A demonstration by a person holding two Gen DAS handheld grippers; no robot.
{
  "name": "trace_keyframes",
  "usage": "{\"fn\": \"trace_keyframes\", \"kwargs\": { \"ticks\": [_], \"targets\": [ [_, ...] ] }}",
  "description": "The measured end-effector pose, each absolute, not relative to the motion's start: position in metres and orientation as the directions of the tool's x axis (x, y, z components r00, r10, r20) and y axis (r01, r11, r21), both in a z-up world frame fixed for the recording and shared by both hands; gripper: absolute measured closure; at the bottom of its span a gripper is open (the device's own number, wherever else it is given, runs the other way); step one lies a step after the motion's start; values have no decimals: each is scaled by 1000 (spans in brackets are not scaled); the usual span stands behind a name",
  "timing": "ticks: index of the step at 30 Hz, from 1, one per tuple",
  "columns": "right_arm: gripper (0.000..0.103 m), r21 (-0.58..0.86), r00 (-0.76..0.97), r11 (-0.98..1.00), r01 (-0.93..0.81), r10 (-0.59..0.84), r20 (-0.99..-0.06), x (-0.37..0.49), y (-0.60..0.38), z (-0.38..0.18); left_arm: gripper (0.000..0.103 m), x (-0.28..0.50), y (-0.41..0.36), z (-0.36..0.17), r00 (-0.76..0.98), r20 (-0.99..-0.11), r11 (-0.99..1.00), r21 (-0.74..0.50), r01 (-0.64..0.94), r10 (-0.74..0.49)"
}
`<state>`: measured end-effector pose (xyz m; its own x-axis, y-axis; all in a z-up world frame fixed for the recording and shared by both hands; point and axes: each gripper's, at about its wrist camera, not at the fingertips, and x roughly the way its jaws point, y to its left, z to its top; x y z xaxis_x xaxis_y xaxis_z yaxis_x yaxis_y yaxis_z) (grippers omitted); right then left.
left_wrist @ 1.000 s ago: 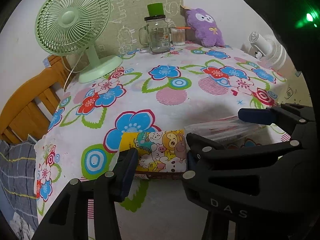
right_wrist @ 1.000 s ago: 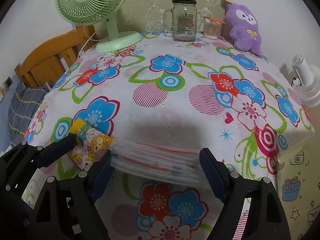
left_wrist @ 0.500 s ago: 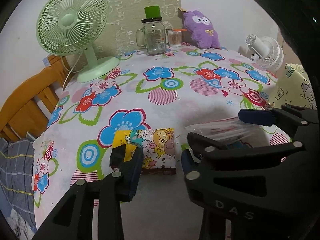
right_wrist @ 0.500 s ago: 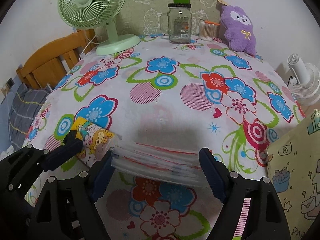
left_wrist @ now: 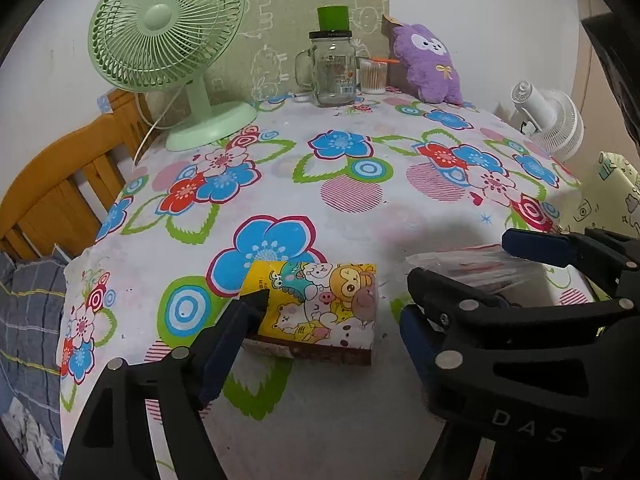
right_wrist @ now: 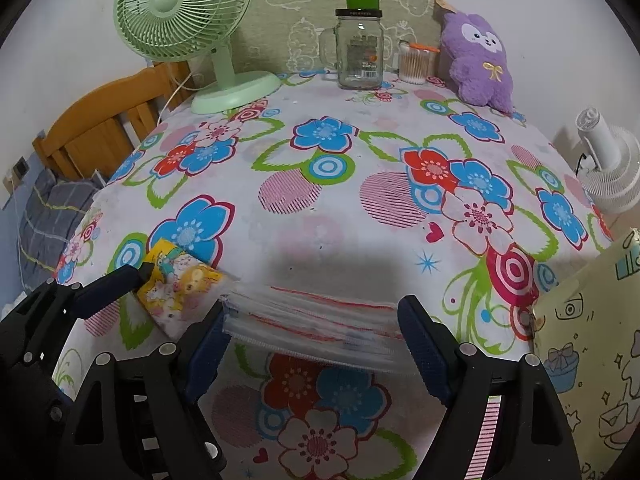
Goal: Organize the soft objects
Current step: 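Lift the snack box with the left tool while the right tool lifts the clear pack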
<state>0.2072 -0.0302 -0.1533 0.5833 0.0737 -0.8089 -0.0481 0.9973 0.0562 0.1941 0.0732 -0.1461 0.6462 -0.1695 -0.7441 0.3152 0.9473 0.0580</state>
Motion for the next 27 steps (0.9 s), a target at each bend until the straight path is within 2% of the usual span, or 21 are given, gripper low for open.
{"fn": "trace_keyframes", "kwargs": {
  "ticks": [7, 17, 22, 27],
  "targets": [
    [20, 54, 585, 998, -45, 70, -808, 211, -30, -155, 19, 198, 75, -147, 649, -743, 950, 58, 306, -164],
    [20, 64, 591, 997, -54, 83, -802, 218, -26, -151, 10, 207, 88, -144, 657, -740, 964, 45, 263, -145],
    [20, 56, 581, 996, -66, 84, -810, 223, -20, -155, 11, 220, 94, -156, 595, -787, 967, -8, 256, -164],
    [20, 56, 575, 996, -65, 83, -814, 225, -19, -158, 22, 219, 94, -158, 584, -790, 962, -28, 271, -187]
  ]
}}
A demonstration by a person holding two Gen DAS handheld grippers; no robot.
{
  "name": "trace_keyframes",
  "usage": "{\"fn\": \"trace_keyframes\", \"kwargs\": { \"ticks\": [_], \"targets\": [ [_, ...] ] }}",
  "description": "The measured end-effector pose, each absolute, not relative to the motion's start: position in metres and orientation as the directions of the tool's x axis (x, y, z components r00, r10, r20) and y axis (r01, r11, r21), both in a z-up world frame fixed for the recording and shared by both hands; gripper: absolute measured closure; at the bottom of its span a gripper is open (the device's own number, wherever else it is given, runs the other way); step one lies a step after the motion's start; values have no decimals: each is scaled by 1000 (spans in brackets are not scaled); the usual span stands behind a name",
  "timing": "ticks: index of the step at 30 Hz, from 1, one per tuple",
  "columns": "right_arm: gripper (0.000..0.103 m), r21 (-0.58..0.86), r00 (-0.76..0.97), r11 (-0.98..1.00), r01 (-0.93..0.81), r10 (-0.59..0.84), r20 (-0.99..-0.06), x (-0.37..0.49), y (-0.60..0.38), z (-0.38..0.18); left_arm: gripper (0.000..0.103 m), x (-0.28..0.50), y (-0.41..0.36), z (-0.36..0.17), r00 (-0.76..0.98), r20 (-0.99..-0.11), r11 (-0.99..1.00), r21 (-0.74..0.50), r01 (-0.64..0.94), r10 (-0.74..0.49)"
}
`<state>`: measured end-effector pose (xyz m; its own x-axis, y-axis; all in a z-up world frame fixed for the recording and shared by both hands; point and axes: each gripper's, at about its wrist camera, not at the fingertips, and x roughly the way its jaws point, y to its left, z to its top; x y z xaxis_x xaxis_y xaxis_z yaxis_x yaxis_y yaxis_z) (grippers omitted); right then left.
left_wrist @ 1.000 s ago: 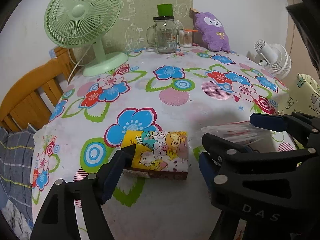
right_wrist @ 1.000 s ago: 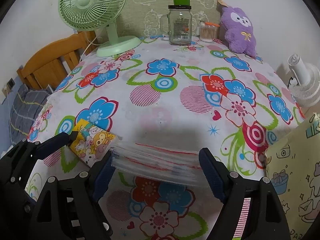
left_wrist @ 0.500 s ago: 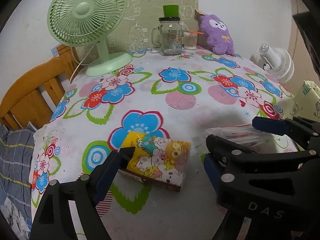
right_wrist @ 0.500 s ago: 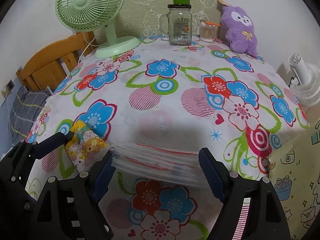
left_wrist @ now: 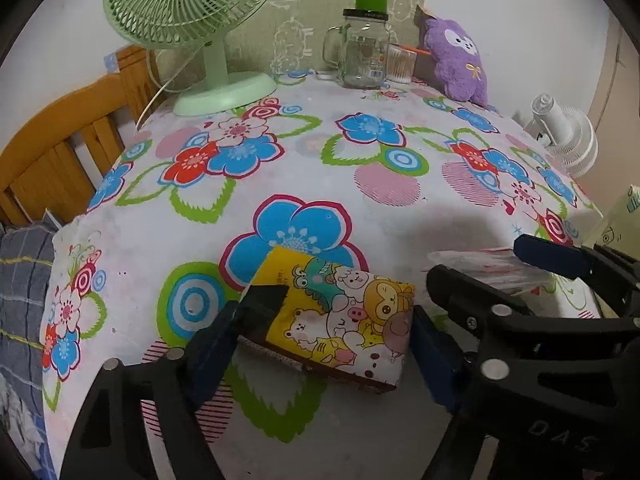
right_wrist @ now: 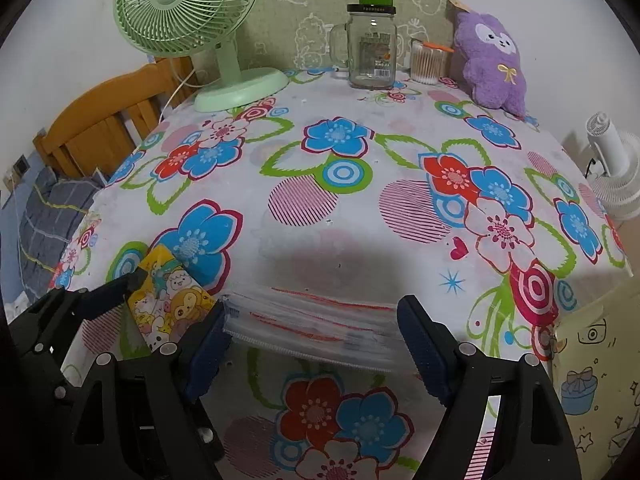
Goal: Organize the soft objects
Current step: 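Lift the snack box with the left tool while the right tool lifts the clear pack, then carry the snack box and clear pack with both tools over the paper box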
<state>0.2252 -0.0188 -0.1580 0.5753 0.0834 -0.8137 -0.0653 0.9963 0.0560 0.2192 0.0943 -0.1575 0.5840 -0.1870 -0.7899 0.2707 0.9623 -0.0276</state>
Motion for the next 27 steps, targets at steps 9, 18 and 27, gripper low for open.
{"fn": "trace_keyframes", "kwargs": {
  "ticks": [9, 18, 27],
  "targets": [
    [20, 53, 582, 996, -68, 83, -809, 220, -20, -153, 24, 206, 86, -145, 624, -763, 955, 28, 294, -169],
    [20, 52, 623, 996, -68, 83, -778, 198, -29, -133, 24, 185, 74, -126, 663, -731, 958, 49, 282, -158],
    [20, 39, 679, 996, -75, 79, -730, 171, -44, -107, 24, 157, 58, -102, 715, -680, 964, 49, 260, -159]
  ]
}}
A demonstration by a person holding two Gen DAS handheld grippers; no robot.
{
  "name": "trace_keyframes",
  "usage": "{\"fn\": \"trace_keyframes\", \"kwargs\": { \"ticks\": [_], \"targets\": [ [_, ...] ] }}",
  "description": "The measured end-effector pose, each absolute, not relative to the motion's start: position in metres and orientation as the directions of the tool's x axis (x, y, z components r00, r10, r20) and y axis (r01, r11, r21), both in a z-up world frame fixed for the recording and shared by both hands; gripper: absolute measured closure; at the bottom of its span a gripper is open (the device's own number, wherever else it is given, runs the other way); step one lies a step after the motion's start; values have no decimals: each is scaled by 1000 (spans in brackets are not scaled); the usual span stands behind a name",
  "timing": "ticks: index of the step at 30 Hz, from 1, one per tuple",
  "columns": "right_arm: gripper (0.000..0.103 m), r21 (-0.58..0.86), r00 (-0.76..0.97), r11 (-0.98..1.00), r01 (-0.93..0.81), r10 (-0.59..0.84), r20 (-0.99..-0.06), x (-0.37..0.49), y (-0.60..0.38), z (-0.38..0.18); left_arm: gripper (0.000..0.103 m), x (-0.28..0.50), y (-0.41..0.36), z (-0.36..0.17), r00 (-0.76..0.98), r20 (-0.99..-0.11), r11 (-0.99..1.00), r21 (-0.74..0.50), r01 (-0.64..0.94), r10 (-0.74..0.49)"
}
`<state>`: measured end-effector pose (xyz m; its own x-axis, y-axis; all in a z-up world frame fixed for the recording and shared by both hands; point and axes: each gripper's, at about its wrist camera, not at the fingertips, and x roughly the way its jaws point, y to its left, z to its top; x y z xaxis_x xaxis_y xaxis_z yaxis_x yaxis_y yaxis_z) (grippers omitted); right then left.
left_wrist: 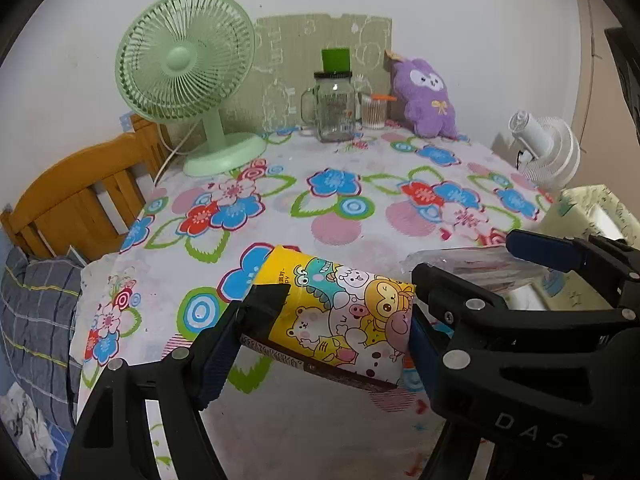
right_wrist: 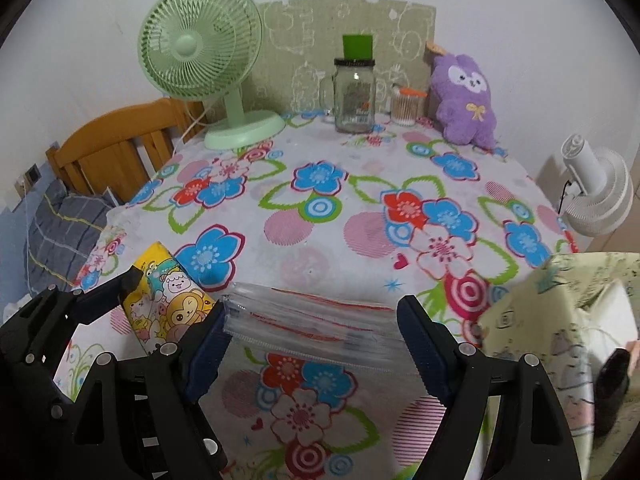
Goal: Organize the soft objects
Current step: 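Carry the snack box and clear pack with both tools over the paper box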
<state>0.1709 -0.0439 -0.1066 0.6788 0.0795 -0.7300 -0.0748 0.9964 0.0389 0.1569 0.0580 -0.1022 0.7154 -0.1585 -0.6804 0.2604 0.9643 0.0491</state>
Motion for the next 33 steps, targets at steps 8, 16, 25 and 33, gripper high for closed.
{"fn": "trace_keyframes", "kwargs": {
  "ticks": [8, 16, 25, 33],
  "targets": [
    [20, 23, 721, 996, -82, 75, -689, 146, -58, -85, 23, 136, 45, -84, 741, -651, 963, 58, 263, -163],
    [20, 18, 756, 997, -81, 73, -650, 124, -75, -65, 23, 114, 28, -65, 774, -610, 961, 70, 269, -171],
    [29, 22, 788, 997, -70, 69, -611, 101, -101, -46, 23, 97, 6, -49, 787, -578, 950, 61, 307, -217],
    [33, 31, 789, 997, -65, 71, -611, 94, -120, -43, 23, 94, -15, -49, 789, -571, 946, 64, 317, -226]
  ]
}}
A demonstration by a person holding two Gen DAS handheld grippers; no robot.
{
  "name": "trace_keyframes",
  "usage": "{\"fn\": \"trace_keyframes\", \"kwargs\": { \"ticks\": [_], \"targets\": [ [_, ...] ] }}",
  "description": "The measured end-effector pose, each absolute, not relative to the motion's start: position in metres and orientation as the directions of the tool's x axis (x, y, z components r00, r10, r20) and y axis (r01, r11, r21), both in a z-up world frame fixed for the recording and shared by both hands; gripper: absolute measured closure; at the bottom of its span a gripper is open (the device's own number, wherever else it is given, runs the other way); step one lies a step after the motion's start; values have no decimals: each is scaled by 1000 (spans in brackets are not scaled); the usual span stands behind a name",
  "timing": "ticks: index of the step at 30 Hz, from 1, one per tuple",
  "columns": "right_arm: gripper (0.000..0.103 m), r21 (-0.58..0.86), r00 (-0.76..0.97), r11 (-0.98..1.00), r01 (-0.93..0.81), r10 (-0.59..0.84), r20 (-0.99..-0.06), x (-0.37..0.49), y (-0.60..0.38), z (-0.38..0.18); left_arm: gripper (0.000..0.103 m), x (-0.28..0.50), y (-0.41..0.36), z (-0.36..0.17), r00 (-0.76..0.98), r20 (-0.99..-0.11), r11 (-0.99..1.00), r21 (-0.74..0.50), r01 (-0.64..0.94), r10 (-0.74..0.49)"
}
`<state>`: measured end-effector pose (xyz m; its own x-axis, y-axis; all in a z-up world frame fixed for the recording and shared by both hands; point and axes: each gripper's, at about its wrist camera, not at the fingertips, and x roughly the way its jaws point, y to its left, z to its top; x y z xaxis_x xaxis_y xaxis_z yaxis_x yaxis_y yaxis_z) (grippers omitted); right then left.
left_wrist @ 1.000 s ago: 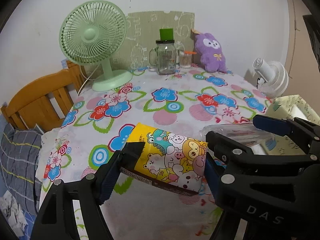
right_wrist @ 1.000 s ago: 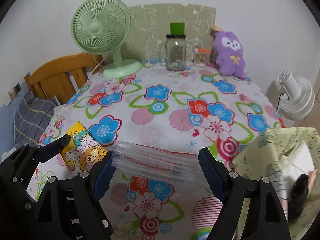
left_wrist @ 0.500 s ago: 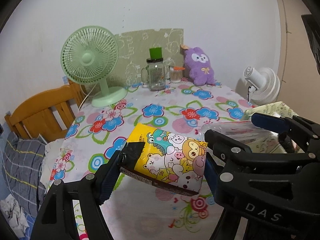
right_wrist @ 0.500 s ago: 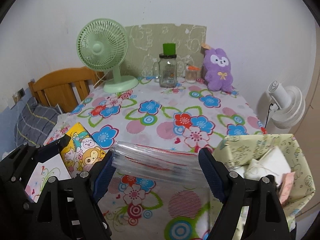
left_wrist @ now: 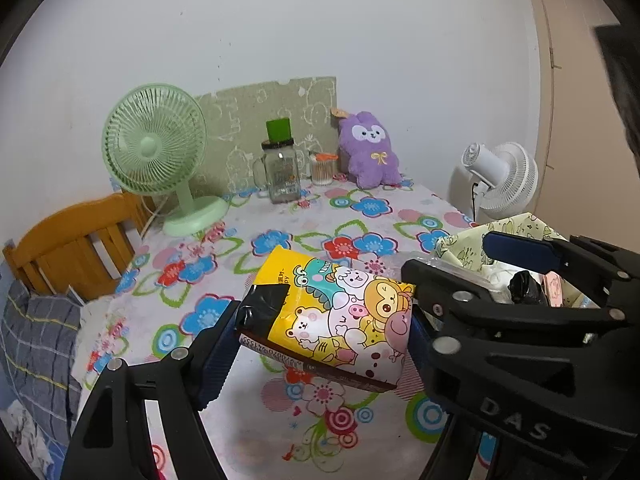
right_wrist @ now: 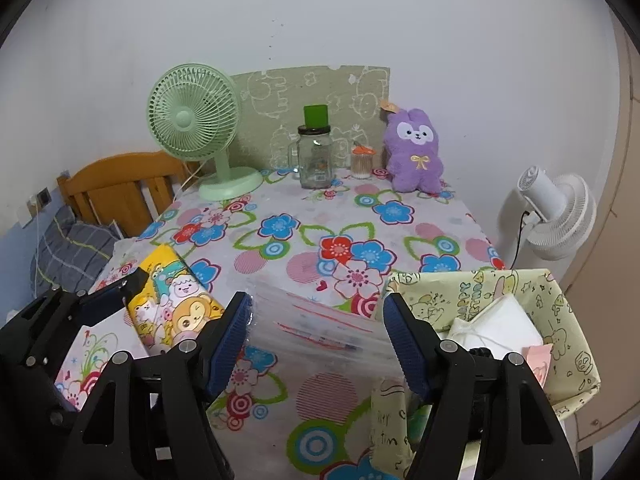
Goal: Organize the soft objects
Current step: 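Carry the snack box and clear pack with both tools over the paper box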
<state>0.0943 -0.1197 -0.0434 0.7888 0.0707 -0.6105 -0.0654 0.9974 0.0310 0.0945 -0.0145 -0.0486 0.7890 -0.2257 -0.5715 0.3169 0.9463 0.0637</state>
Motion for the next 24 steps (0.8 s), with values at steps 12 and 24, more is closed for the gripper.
{"fn": "trace_keyframes", "kwargs": {
  "ticks": [12, 24],
  "targets": [
    [33, 58, 813, 997, -56, 79, -577, 90, -137, -30, 23, 94, -28, -35, 806, -539, 940, 75, 333, -242],
    [33, 73, 851, 997, 16, 25, -525, 78, -180, -4, 23, 89, -70, -10, 812, -494, 916, 71, 395, -312]
  ]
}}
